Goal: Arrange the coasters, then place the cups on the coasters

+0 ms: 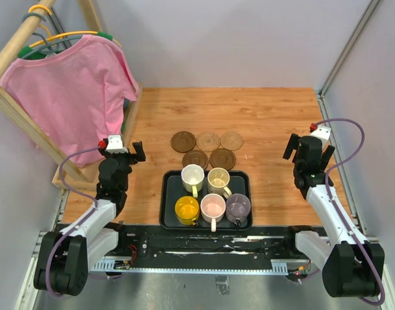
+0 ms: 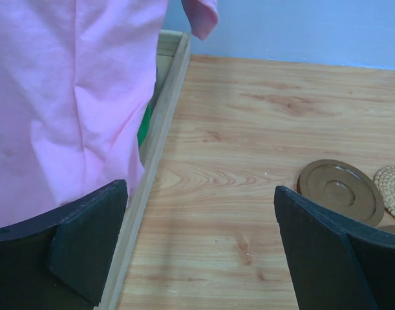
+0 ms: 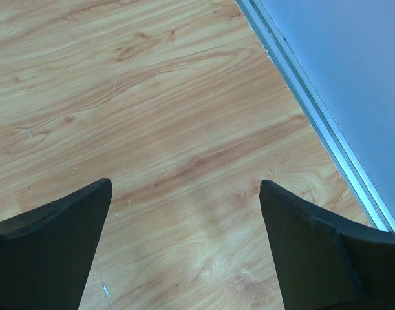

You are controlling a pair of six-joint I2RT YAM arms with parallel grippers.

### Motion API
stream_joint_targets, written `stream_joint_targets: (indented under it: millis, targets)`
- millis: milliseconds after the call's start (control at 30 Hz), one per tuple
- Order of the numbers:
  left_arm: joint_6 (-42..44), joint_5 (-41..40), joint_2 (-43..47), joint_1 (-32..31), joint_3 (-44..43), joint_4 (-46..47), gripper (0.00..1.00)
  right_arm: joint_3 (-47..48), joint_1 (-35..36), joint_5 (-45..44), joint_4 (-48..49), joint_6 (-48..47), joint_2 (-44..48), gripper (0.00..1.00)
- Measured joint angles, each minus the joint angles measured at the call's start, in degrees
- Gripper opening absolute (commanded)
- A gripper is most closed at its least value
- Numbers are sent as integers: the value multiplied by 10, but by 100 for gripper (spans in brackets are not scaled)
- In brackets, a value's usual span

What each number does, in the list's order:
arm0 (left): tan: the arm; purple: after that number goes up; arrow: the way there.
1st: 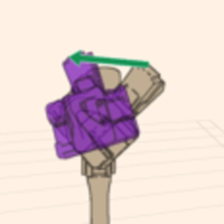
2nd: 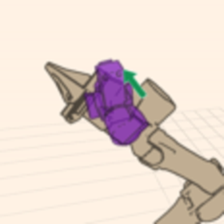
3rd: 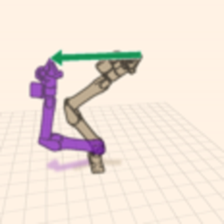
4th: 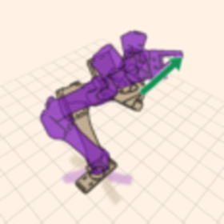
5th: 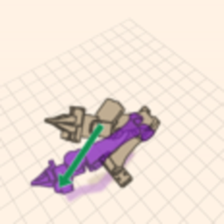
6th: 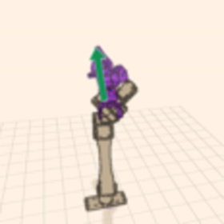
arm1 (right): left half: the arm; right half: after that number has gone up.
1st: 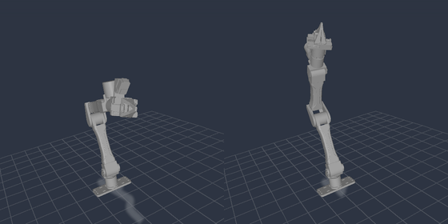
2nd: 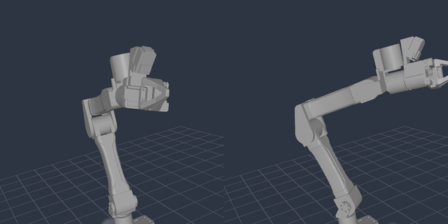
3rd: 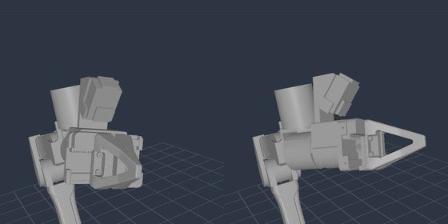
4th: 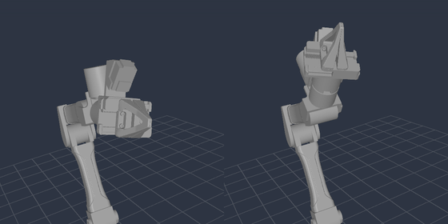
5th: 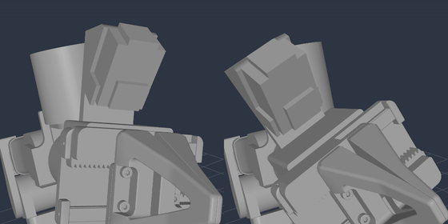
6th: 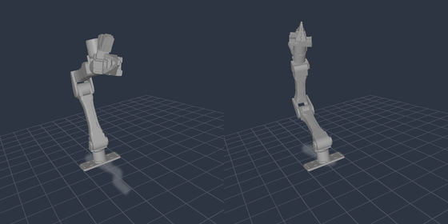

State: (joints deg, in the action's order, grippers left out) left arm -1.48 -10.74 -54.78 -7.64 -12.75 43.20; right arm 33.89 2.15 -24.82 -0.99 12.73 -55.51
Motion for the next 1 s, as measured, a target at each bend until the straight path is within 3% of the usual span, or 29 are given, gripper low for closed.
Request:
stream_joint_targets:
  millis: [567, 1000]
  targets:
    - [-5, -33, 18, 0, 15, 12, 100, 0, 0, -12, 7, 5, 2, 98]
    - [-37, -75, 26, 0, 15, 17, 100, 4, 0, 78, 10, 16, -4, 98]
